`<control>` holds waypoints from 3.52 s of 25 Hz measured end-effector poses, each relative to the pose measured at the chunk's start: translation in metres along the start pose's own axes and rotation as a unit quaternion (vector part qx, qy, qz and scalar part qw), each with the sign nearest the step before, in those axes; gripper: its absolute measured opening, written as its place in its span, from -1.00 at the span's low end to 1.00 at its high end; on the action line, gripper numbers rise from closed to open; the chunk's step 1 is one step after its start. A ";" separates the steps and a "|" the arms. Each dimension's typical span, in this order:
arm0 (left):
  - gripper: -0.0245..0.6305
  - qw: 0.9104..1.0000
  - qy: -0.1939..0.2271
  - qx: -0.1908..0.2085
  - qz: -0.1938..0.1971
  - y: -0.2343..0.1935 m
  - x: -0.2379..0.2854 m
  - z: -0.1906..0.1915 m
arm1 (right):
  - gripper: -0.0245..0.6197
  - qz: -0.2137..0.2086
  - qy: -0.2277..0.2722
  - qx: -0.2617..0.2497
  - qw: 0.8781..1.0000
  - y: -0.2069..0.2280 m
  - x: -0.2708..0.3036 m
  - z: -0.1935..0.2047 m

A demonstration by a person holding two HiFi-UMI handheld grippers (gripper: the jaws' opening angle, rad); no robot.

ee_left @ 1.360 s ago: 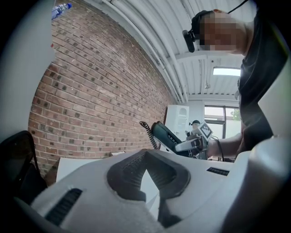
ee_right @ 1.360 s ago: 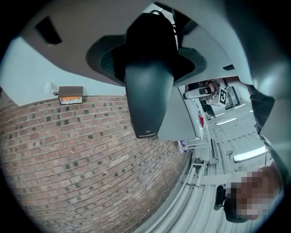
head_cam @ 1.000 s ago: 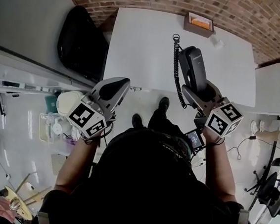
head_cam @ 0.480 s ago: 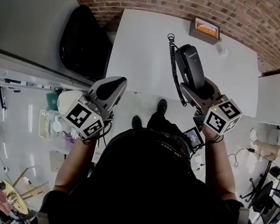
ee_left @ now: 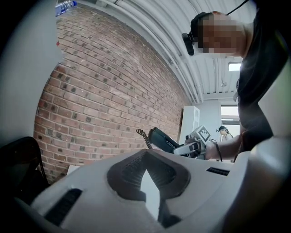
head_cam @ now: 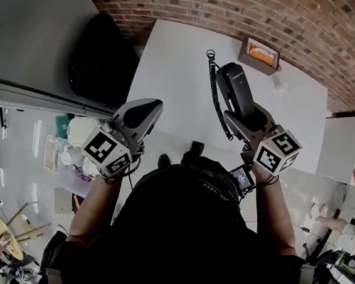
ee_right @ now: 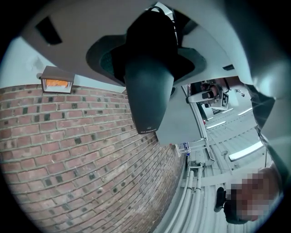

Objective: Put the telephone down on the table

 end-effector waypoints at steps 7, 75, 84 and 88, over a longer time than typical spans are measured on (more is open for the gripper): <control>-0.90 0.999 0.001 -0.001 -0.038 0.002 0.054 -0.005 | -0.07 -0.036 -0.012 -0.011 0.999 0.063 0.005 -0.020; -0.90 0.989 -0.098 -0.113 -0.007 -0.166 0.127 0.107 | -0.07 -0.017 -0.194 0.034 0.980 0.167 0.237 0.080; -0.90 0.986 -0.105 -0.126 -0.012 -0.178 0.126 0.120 | -0.07 -0.008 -0.233 0.040 0.972 0.181 0.261 0.120; -0.90 0.985 -0.109 -0.133 -0.014 -0.181 0.127 0.127 | -0.07 -0.005 -0.249 0.037 0.968 0.187 0.269 0.134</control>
Point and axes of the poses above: the fingertips, and each gripper's own axes: x forward along the fingers, y to its right, z out of its underside, the point moved 5 cm from there along -x, backward along the fingers, and after that the axes turned 3 degrees about -y, right-handed, at the moved point
